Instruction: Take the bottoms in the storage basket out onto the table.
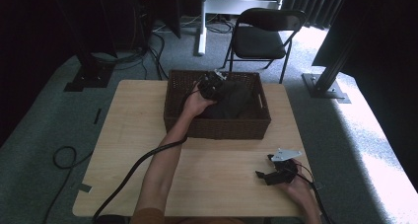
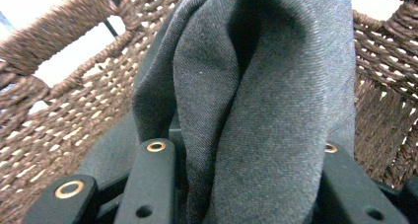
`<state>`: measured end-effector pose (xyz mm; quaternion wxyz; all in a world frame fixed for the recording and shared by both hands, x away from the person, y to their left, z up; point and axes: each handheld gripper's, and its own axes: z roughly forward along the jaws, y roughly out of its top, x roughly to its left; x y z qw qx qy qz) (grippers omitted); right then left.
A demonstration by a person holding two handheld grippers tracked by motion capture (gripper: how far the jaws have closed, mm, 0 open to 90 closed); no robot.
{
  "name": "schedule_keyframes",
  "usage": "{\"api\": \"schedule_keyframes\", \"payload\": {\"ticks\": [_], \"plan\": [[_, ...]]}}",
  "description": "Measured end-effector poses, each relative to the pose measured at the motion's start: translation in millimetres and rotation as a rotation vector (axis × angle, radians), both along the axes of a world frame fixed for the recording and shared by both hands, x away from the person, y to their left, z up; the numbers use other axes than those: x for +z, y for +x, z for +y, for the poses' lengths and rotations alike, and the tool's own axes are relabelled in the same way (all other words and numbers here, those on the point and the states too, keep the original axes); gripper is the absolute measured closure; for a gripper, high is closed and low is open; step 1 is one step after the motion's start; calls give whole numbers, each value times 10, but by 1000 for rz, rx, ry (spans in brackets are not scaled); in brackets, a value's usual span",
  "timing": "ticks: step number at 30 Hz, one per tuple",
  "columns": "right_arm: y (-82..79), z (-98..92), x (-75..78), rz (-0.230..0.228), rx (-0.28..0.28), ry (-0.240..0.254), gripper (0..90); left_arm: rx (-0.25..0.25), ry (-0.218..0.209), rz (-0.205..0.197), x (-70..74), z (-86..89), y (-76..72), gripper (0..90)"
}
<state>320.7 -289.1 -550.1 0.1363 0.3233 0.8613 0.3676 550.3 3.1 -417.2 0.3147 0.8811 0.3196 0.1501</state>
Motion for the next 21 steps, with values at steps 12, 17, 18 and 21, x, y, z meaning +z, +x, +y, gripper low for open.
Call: {"api": "schedule_keyframes", "payload": {"ticks": [12,17,18,21], "plan": [[3,2,1,-1,0,-2,114,13,2,-46,221,49,-83,641],[3,2,1,-1,0,-2,114,18,-14,-56,331,96,-102,641],[3,3,1,-1,0,-1,114,19,-14,-59,357,105,-107,641],[4,4,1,-1,-1,-1,114,20,-20,-73,431,136,-123,641]]}}
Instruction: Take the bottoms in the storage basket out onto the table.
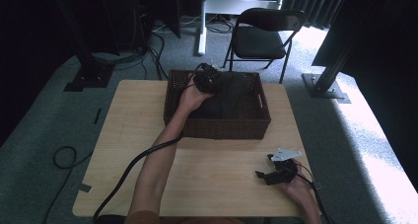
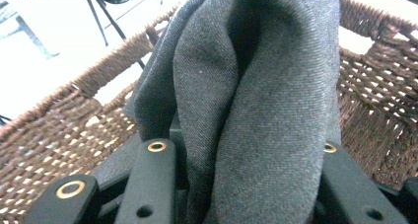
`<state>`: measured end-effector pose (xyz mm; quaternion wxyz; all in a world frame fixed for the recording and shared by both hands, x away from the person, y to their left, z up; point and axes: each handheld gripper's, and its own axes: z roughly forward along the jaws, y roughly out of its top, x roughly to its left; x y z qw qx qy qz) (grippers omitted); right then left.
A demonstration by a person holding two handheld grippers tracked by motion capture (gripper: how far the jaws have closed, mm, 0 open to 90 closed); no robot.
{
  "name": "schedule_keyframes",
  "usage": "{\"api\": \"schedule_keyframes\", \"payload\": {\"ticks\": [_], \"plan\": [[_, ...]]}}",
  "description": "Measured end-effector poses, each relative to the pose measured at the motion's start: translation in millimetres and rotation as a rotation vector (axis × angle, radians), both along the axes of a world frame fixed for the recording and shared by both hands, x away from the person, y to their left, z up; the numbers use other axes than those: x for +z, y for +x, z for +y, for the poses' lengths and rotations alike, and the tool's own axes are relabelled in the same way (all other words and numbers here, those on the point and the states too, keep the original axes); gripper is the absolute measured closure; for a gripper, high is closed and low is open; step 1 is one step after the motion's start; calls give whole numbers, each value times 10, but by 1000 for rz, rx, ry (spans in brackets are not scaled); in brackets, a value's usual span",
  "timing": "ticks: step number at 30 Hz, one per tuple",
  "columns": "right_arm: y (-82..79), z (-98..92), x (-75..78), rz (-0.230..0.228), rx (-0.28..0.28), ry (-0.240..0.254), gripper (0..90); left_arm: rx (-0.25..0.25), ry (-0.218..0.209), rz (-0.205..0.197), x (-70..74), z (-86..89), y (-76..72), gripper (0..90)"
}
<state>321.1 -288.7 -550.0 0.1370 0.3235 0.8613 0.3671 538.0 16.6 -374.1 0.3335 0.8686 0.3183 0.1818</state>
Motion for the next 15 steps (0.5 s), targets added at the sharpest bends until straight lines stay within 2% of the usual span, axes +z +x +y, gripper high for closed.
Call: {"api": "schedule_keyframes", "payload": {"ticks": [3,6,8,15], "plan": [[1,0,0,0,0,-1,114,1,-12,-11,64,29,-22,641],[0,1,0,0,-1,0,114,-3,-6,-19,101,37,-37,641],[1,0,0,0,0,-1,114,-7,9,-39,150,34,-69,641],[1,1,0,0,-1,-1,114,-9,6,-71,261,47,-114,641]]}}
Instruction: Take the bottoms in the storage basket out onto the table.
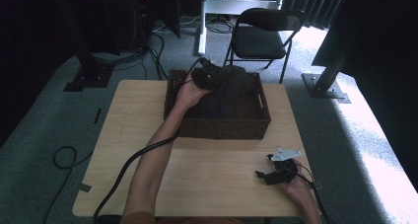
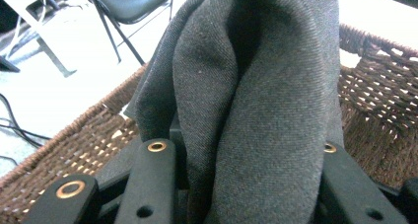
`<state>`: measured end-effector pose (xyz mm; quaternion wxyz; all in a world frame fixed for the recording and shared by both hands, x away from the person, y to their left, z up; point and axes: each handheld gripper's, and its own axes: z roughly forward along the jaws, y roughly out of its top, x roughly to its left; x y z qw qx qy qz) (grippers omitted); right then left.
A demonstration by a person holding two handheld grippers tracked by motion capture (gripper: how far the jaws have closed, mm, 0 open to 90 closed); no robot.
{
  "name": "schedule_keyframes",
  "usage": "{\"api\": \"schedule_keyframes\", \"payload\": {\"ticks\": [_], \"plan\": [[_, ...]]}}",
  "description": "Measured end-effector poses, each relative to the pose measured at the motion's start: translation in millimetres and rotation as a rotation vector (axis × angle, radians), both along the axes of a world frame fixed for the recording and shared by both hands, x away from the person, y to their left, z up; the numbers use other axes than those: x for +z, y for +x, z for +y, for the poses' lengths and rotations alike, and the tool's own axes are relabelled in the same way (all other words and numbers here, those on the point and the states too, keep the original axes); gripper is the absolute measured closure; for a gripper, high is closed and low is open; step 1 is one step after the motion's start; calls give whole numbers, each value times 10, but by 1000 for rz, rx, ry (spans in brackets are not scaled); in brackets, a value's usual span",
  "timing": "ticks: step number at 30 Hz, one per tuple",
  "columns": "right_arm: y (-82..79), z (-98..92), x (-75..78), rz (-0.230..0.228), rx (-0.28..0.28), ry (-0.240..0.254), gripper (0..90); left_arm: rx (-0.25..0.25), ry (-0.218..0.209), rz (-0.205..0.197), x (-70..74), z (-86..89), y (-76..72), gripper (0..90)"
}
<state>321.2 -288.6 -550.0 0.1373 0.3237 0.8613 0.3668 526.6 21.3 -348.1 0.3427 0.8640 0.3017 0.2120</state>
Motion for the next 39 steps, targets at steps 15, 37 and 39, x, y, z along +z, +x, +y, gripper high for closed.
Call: {"api": "schedule_keyframes", "payload": {"ticks": [15,37,39], "plan": [[1,1,-1,-1,0,1,114,-29,-7,-23,215,4,-87,641],[-2,2,0,0,-2,2,114,-45,-63,-101,721,167,-258,641],[-2,2,0,1,-3,2,114,-46,-66,-109,774,178,-283,641]]}}
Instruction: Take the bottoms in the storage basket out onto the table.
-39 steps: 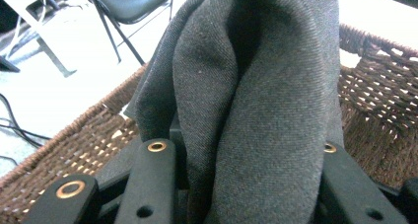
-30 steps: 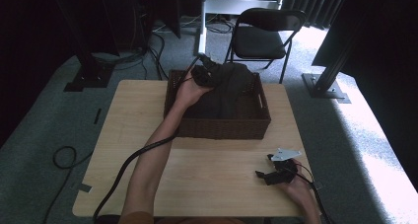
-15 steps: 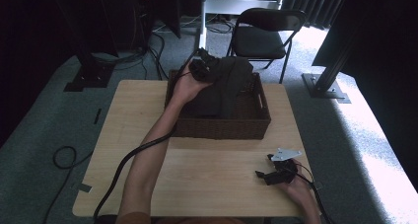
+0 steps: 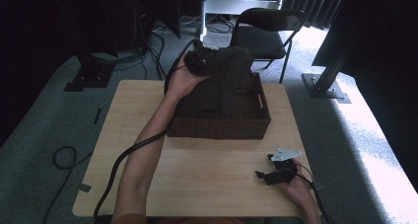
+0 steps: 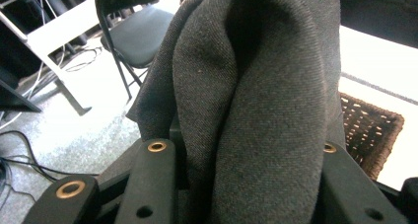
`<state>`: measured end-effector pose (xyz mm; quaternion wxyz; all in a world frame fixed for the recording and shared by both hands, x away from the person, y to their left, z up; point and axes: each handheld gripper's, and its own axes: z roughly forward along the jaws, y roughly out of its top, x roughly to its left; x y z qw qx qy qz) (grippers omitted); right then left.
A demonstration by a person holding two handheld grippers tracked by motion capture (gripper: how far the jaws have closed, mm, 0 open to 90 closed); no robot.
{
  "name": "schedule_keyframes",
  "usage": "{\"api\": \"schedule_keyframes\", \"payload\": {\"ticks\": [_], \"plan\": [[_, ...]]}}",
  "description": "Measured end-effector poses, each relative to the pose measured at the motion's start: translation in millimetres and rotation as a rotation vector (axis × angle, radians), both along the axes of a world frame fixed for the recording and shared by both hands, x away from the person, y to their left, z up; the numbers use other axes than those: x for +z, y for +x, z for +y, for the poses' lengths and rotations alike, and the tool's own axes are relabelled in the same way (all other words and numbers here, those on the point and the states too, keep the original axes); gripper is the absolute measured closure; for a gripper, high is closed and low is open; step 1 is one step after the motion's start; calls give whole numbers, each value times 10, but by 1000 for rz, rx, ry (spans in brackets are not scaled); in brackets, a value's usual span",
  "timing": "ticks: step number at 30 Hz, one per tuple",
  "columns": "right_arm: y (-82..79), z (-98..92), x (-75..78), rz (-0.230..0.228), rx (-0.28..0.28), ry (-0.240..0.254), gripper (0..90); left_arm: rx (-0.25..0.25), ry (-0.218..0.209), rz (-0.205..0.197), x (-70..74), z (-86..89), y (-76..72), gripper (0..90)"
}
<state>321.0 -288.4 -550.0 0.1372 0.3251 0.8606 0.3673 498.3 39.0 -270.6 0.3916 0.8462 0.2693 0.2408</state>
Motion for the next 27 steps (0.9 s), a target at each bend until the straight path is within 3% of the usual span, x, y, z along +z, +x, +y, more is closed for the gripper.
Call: {"api": "schedule_keyframes", "payload": {"ticks": [13,27], "plan": [[-1,-1,1,1,0,-2,114,-55,-22,-12,264,25,-150,641],[-2,-1,1,1,0,-3,114,-116,-51,-14,412,134,-378,641]]}}
